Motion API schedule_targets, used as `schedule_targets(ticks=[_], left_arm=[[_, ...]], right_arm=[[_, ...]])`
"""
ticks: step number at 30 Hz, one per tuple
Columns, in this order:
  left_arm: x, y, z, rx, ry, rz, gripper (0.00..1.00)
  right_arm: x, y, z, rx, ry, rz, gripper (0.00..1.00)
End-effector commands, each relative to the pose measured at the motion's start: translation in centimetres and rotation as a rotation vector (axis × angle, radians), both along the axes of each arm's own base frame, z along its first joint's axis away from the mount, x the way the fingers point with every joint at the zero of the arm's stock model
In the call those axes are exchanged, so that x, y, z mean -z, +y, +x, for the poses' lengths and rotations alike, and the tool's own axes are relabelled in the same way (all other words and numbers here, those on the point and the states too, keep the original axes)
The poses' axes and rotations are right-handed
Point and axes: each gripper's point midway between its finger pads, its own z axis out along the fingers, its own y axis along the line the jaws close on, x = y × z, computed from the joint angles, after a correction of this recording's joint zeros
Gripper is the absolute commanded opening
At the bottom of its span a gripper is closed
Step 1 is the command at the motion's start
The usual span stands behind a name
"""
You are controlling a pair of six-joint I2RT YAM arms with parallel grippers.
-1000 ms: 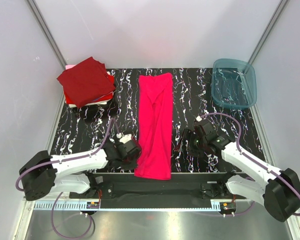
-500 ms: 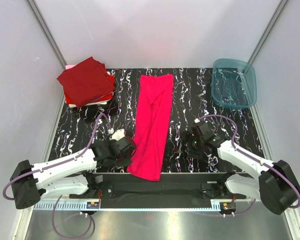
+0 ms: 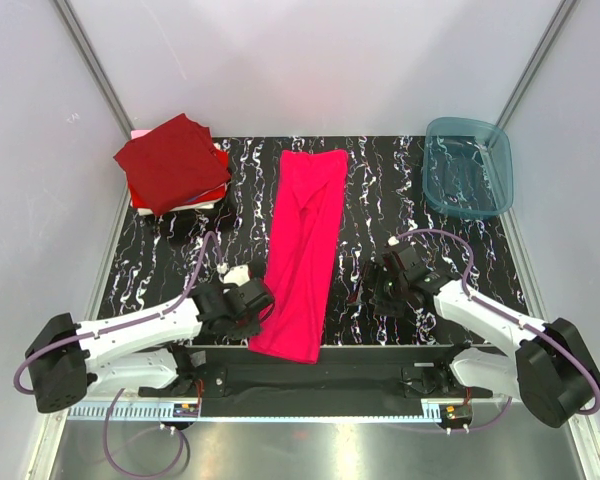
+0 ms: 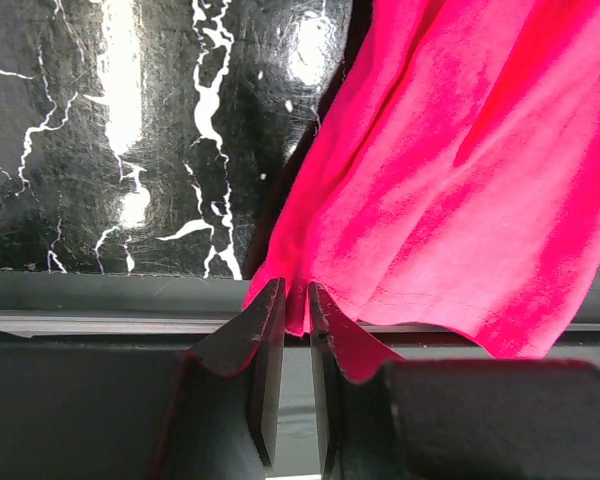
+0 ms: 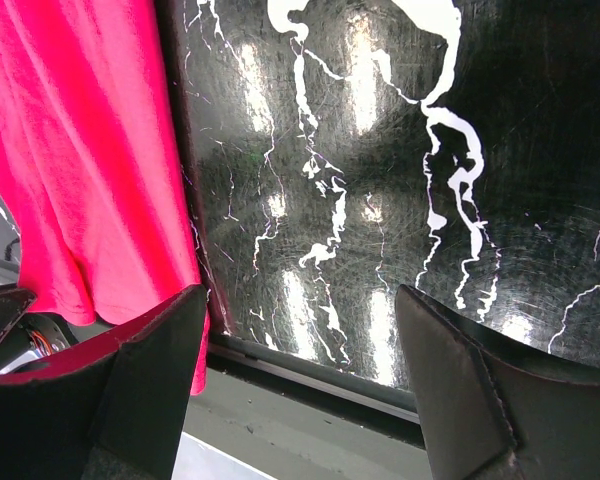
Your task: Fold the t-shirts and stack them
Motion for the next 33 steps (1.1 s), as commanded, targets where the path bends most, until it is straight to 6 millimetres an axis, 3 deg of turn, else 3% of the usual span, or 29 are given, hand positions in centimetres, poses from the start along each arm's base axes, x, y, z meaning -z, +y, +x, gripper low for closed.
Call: schedule_targets(ticks=[1,4,8,13,19,27,33], left_arm=[[-0.2,0.3,0.9,-0.021,-0.045,0.021,0.2],[-0.3,0.7,0.9,-0.024,-0.048,0.037,0.17],[-0.4,0.6,0.9,-0.02,-0.051,0.027,0.0],[-2.7,1.1,1.4,-0.027,-0.108,0.005,0.0],[-5.6,3.2,1.4,-0.039,-0.156,0.044,0.0],[-6.5,6.4,0.9,-0.065,-0.158,0.173,0.0],[-7.0,6.4,1.2,-0.055,-0.16,0.197,0.0]], right_arm=[[-0.5,0.5,0.6,-0.005,-0.027,0.027,0.83],[-0.4,0.6,0.6,-0.004,-0.023,0.027,0.83],[-0.3,0.6,0.6,-0.007,-0.02,0.027,0.83],[-0.2,0.6,0.6,-0.006,-0.02,0.025,0.83],[-0.2,0.7,0.6,-0.008,-0.017,0.026,0.83],[-0.1,0.7,0.7,-0.008,-0.017,0.024,0.83],[0.0,0.7,0.6,-0.01,-0.013,0.022,0.83]])
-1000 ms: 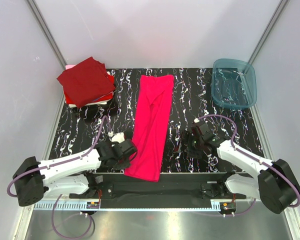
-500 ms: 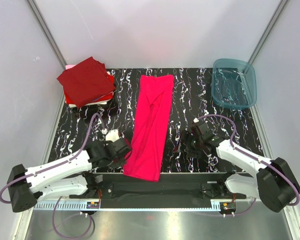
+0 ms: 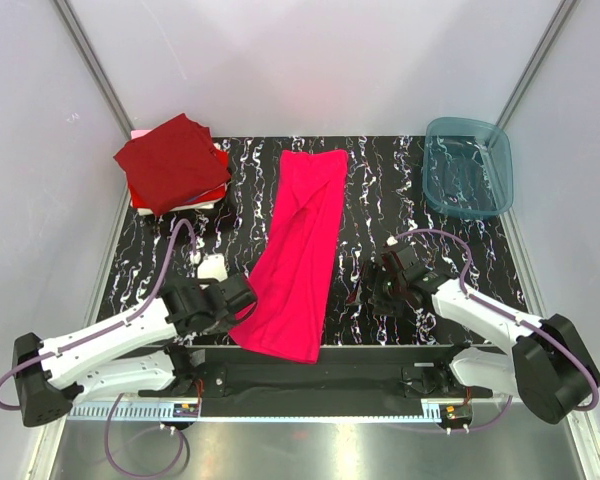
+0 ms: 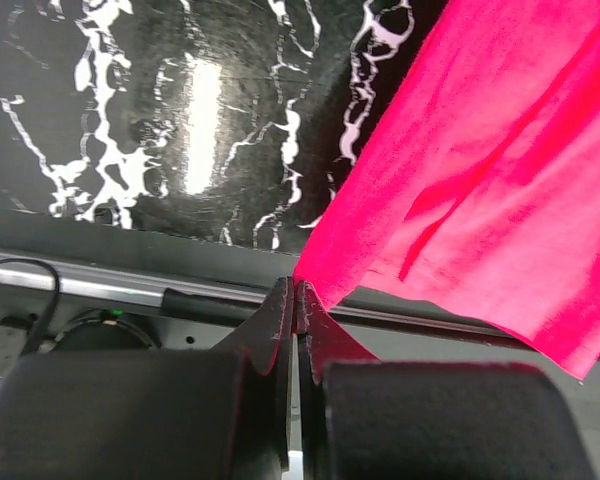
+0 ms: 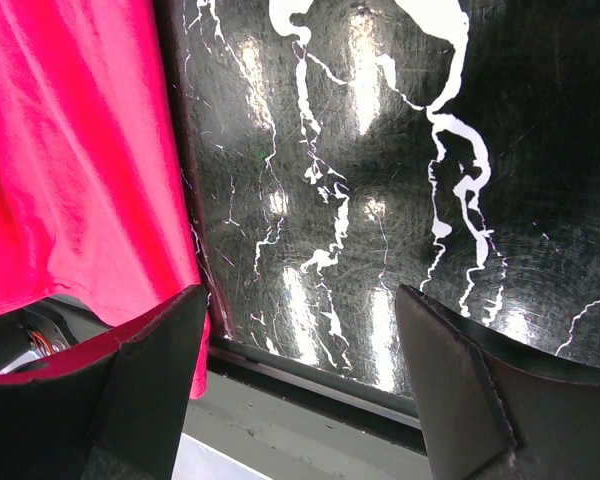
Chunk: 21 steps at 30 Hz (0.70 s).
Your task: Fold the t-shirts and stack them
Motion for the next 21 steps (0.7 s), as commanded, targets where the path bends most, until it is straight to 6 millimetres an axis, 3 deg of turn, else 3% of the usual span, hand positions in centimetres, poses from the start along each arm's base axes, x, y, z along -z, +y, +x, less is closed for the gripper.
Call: schedule_targets(ticks=[1,3,13,19,21], left_arm=[[-1.1,0.6,0.7,-0.012,-0.032,0.05,0.0],[-1.1,0.4,0.7,0.002,-0.028,0.049,0.0],[-0.7,-4.7,0.7,0.162,0.0,-0.035,0.0],[-0.5,-8.4,-0.4,0.295,0.018,-0.004,0.0],[-1.0,-10.1,-1.2,0.357,0.011,-0.003,0.05]], right_arm=[[-0.3,0.5,0.5,-0.006,-0.02,0.019,0.84],[-0.3,0.5,0.5,-0.007,-0.019,0.02,0.84],[-0.3,0.6,0.6,-0.01,-0.018,0.018,0.84],[-0.2,0.5,0.6,-0.009,-0.013,0.016,0.84],[-0.2,0.6,0.6,-0.009,-0.015,0.017,0.84]])
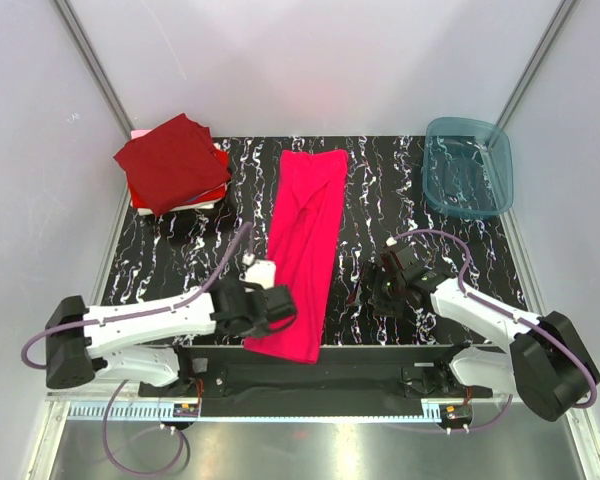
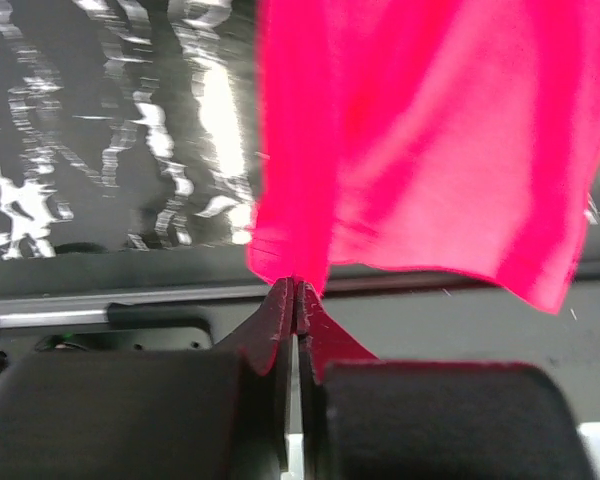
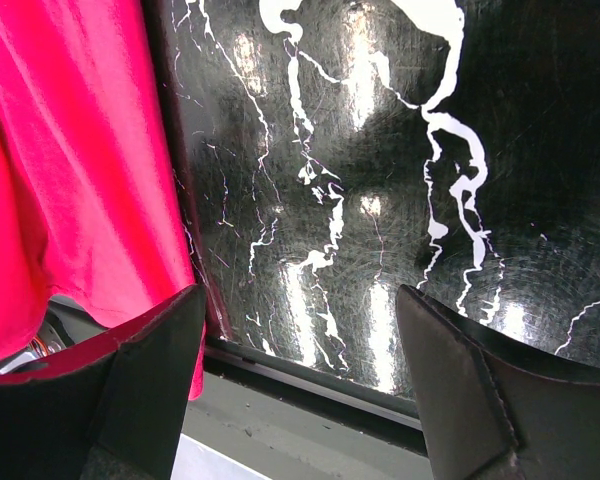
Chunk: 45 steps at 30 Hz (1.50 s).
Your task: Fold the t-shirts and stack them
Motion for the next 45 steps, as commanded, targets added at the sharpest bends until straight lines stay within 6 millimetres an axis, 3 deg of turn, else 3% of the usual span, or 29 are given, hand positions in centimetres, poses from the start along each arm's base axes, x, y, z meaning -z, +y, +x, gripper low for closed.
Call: schedule_targets(ticks=[1,4,6,9,15,20,21,22,24,27,30,31,33,37,39,40,42,43,45], left_arm=[[-1.1,-4.0,-0.6,0.104,-0.016,-0.027,0.08],[-0.9,-5.3,-1.8,0.19,-0.01,0.055,0.16],[-0.7,-6.0,-2.4,0.227,-0.021,0.12,0.29],[-0.8,-5.6,-3.0,0.232,-0.032,0.191,0.39],[-2.1,-4.9,-2.7,0.156,-0.057,0.011,0.54],[-0.6,-1.8,-1.4,0.008,0.002,-0.165,0.56],[-0.4,-2.4,-1.4,-0.008,0.031,-0.238,0.56],[0.9,-1.0,-0.9,-0.057,0.049,-0.241,0.56],[0.7,-1.0,-0.7,-0.081,0.054,-0.344,0.56],[1.3,0.3,0.0,-0.137,0.058,-0.361,0.56],[1.5,0.5,0.2,-0.14,0.062,-0.348,0.56],[1.4,0.5,0.2,-0.139,0.062,-0.347,0.55],[1.5,0.6,0.2,-0.141,0.067,-0.334,0.55],[1.5,0.3,0.2,-0.136,0.065,-0.352,0.55],[1.7,0.0,0.3,-0.133,0.066,-0.363,0.55],[2.2,0.0,0.2,-0.132,0.073,-0.355,0.55],[2.4,-0.2,0.4,-0.128,0.072,-0.358,0.55],[2.7,-0.2,0.3,-0.123,0.076,-0.35,0.54],[3.0,-0.5,0.4,-0.119,0.082,-0.347,0.54]], right_arm=[[-0.5,0.6,0.6,-0.009,-0.026,0.023,0.84],[-0.6,0.6,0.7,-0.009,-0.029,0.025,0.84],[-0.5,0.6,0.7,-0.008,-0.026,0.024,0.85],[-0.5,0.6,0.7,-0.008,-0.026,0.024,0.84],[-1.8,1.7,-0.4,-0.027,0.005,0.107,0.81],[-3.4,5.2,-3.1,-0.072,0.027,0.24,0.79],[-3.6,5.7,-3.4,-0.083,0.032,0.252,0.79],[-3.7,6.7,-4.0,-0.104,0.041,0.271,0.8],[-3.7,7.8,-4.2,-0.127,0.042,0.284,0.8],[-2.6,8.9,-3.9,-0.145,0.078,0.234,0.79],[-1.7,8.9,-1.9,-0.118,0.064,0.132,0.78],[-2.4,9.4,-0.4,-0.133,0.023,0.103,0.77],[-2.5,8.1,2.0,-0.089,-0.013,0.023,0.74],[-5.9,7.9,7.8,-0.075,-0.115,-0.015,0.71],[-6.5,7.3,10.2,-0.063,-0.155,-0.082,0.71],[-7.2,7.8,13.1,-0.067,-0.193,-0.124,0.72],[-6.8,7.6,14.6,-0.103,-0.168,-0.223,0.74],[-6.7,8.3,17.6,-0.111,-0.194,-0.285,0.74],[-5.9,8.3,18.9,-0.136,-0.157,-0.359,0.74]])
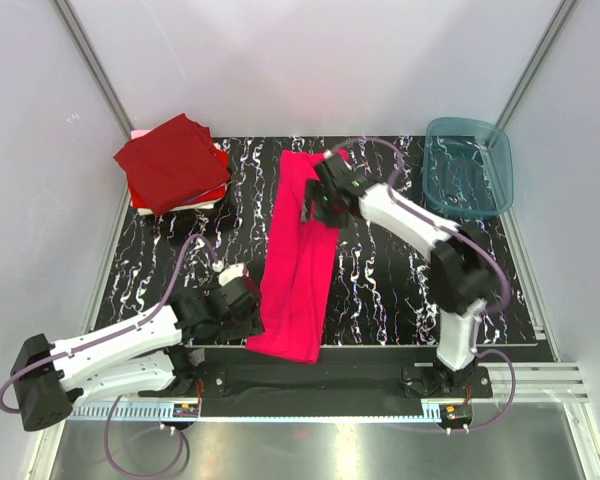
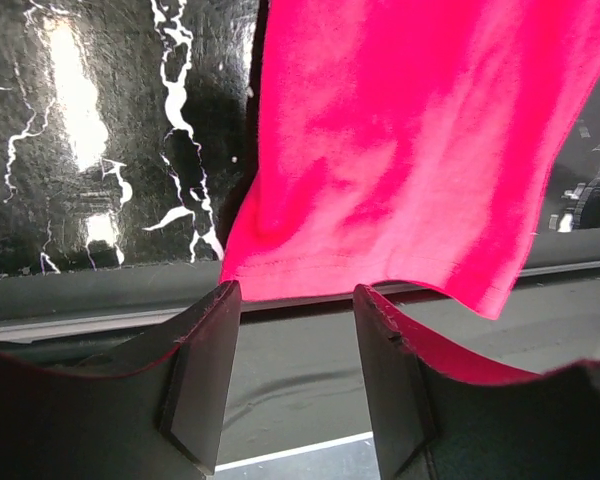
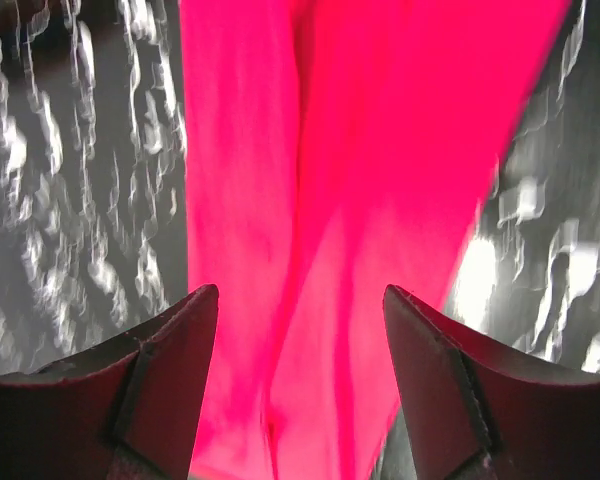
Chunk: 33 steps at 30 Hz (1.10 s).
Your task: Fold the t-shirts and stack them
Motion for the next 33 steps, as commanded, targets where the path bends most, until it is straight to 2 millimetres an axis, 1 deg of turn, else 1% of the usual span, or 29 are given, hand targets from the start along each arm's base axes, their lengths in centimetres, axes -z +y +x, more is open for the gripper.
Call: schedule_targets(ticks=[1,2,3,4,5,6,7,8,9,11,12,14,15,17,18,19,21,22,24,25,26,27,28,29,30,31,32,33], left_arm=[[0.5,-1.1,0.3,0.03,0.0,-0.026,0.54],[0.5,-1.5,0.4,0.033,0.001,-0.041,0.53],[0.6,-1.6,0.3,0.037,0.004,-0.045,0.51],[0.8,-1.7,0.2,0.042,0.01,-0.047,0.5],[0.9,-1.9,0.2,0.047,0.01,-0.054,0.5],[0.9,-1.9,0.2,0.049,0.013,-0.054,0.49],[0.9,-1.8,0.2,0.053,0.014,-0.05,0.49],[0.9,-1.8,0.1,0.055,0.014,-0.05,0.49],[0.9,-1.7,0.0,0.057,0.016,-0.049,0.49],[0.7,-1.6,0.0,0.06,0.008,-0.052,0.49],[0.8,-1.5,0.0,0.059,0.009,-0.049,0.48],[0.6,-1.2,0.0,0.053,0.0,-0.05,0.48],[0.4,-1.2,0.0,0.054,-0.005,-0.054,0.48],[0.2,-1.2,0.0,0.054,-0.01,-0.062,0.48],[0.0,-1.2,0.0,0.053,-0.012,-0.068,0.49],[-0.2,-1.3,0.0,0.055,-0.015,-0.076,0.49],[-0.6,-1.4,0.0,0.057,-0.017,-0.087,0.48],[-0.7,-1.5,0.0,0.058,-0.019,-0.091,0.48],[-1.3,-1.7,0.0,0.059,-0.023,-0.102,0.48],[-1.5,-1.7,0.1,0.059,-0.027,-0.105,0.48],[-1.6,-1.7,0.1,0.061,-0.026,-0.105,0.48],[-1.8,-1.8,0.2,0.061,-0.029,-0.106,0.48],[-2.0,-1.8,0.3,0.059,-0.035,-0.104,0.48],[-2.1,-1.9,0.4,0.06,-0.037,-0.106,0.48],[-2.2,-2.1,0.5,0.061,-0.037,-0.102,0.47],[-2.3,-2.0,0.6,0.059,-0.035,-0.096,0.47],[-2.3,-2.0,0.5,0.058,-0.032,-0.093,0.46],[-2.5,-2.1,0.6,0.054,-0.036,-0.098,0.45]], right_arm=[[2.8,-1.5,3.8,-0.045,0.013,-0.28,0.74],[3.1,-1.3,4.7,-0.049,0.012,-0.297,0.74],[3.5,-1.4,5.2,-0.05,0.023,-0.329,0.74],[3.9,-0.8,7.2,-0.037,-0.001,-0.36,0.74],[4.1,-0.8,7.8,-0.035,-0.004,-0.384,0.74],[4.9,-0.6,8.7,-0.037,0.007,-0.419,0.74],[5.3,-1.0,9.2,-0.028,0.012,-0.454,0.74],[5.9,-1.5,8.9,-0.031,0.045,-0.49,0.74],[6.6,-1.0,9.7,-0.035,0.039,-0.496,0.74],[7.3,-1.0,10.0,-0.038,0.049,-0.507,0.74],[8.1,-0.9,10.2,-0.046,0.052,-0.51,0.74],[8.7,-0.8,10.7,-0.045,0.042,-0.509,0.74],[9.6,-1.3,10.9,-0.045,0.054,-0.519,0.74],[10.5,-1.8,11.3,-0.043,0.071,-0.521,0.75],[11.3,-1.8,11.6,-0.045,0.078,-0.52,0.75],[11.7,-2.4,12.2,-0.046,0.084,-0.521,0.75],[12.7,-2.7,13.0,-0.072,0.076,-0.53,0.75],[12.8,-2.9,13.6,-0.081,0.064,-0.531,0.76],[12.9,-2.7,15.4,-0.123,-0.006,-0.539,0.78],[12.7,-2.6,16.2,-0.134,-0.038,-0.536,0.8],[12.0,-2.1,17.9,-0.131,-0.109,-0.518,0.81],[11.0,-2.0,19.1,-0.144,-0.166,-0.524,0.85],[10.1,-1.7,20.3,-0.14,-0.223,-0.524,0.88],[8.6,-0.9,22.2,-0.125,-0.32,-0.501,0.91],[6.4,-1.1,23.4,-0.102,-0.389,-0.517,0.99],[4.7,-0.9,24.1,-0.085,-0.438,-0.506,1.0],[2.6,-0.4,24.9,-0.07,-0.5,-0.479,1.0],[-0.7,-0.4,25.0,-0.058,-0.553,-0.466,1.0]])
